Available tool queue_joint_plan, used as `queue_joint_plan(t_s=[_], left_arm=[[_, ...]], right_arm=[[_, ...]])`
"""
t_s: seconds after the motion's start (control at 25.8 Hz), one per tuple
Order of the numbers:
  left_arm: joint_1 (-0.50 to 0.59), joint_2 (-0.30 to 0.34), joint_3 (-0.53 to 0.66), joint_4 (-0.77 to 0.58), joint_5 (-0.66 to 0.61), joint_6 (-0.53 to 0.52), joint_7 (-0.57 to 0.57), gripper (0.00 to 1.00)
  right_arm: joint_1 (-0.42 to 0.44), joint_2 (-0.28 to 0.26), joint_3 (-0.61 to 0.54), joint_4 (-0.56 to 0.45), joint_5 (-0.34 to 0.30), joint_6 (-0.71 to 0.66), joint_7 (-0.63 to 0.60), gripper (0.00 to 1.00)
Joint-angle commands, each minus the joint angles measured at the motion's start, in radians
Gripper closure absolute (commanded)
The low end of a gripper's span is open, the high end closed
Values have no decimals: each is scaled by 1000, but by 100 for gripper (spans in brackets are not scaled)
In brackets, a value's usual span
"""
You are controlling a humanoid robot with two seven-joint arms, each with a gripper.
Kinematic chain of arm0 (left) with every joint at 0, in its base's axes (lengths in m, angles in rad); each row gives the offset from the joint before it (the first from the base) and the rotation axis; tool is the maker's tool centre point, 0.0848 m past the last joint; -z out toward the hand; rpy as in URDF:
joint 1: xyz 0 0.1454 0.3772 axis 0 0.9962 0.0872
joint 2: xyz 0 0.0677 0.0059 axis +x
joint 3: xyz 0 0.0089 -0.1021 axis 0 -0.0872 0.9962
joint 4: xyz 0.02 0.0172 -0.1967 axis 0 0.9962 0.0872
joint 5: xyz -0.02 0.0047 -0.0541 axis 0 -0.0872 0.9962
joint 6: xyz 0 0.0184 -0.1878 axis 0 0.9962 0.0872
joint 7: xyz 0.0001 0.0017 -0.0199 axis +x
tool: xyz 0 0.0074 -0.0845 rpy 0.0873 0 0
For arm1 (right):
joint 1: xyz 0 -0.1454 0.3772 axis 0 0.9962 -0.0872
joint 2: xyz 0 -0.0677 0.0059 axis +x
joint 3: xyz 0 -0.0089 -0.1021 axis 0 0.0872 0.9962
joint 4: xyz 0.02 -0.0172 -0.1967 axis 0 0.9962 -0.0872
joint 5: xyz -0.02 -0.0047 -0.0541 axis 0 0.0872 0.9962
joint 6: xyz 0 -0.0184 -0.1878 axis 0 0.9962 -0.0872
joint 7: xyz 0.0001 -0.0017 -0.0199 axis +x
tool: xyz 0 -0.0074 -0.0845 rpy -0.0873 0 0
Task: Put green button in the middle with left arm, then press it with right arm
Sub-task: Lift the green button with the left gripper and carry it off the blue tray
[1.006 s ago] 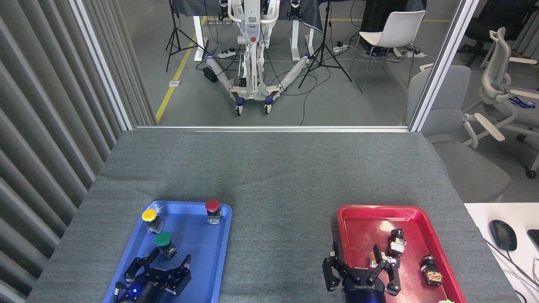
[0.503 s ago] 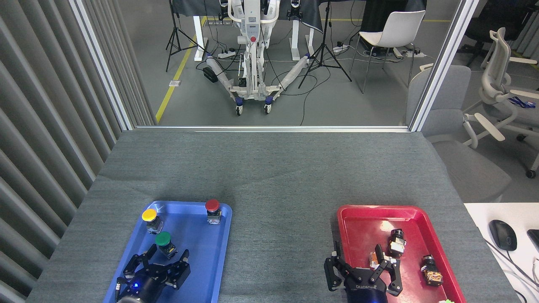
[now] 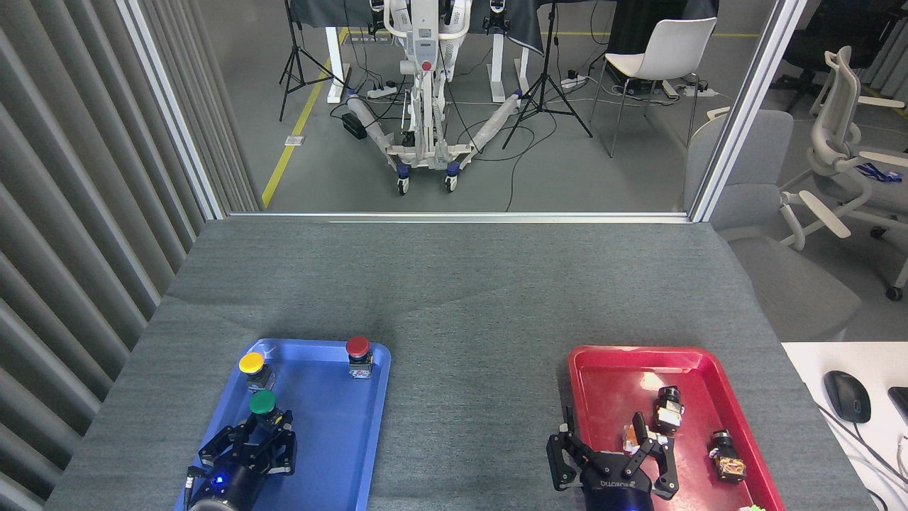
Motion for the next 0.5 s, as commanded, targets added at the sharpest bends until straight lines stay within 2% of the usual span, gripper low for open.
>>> queue_joint_plan(t_s=[0.0, 0.19, 0.31, 0.39, 0.46], left_arm=[[7, 6, -1, -3, -1, -16, 25, 80], [21, 17, -12, -52, -16, -166, 63, 97], [21, 19, -116, -140, -29, -209, 68, 99], [7, -7, -210, -178, -29, -212, 63, 100], [-39, -73, -296, -177, -30, -204, 55, 100]], right_arm=[[0, 1, 0, 0, 0, 0, 0, 0], [0, 1, 0, 0, 0, 0, 0, 0], [0, 1, 0, 0, 0, 0, 0, 0], [1, 1, 0, 0, 0, 0, 0, 0], [0, 1, 0, 0, 0, 0, 0, 0]])
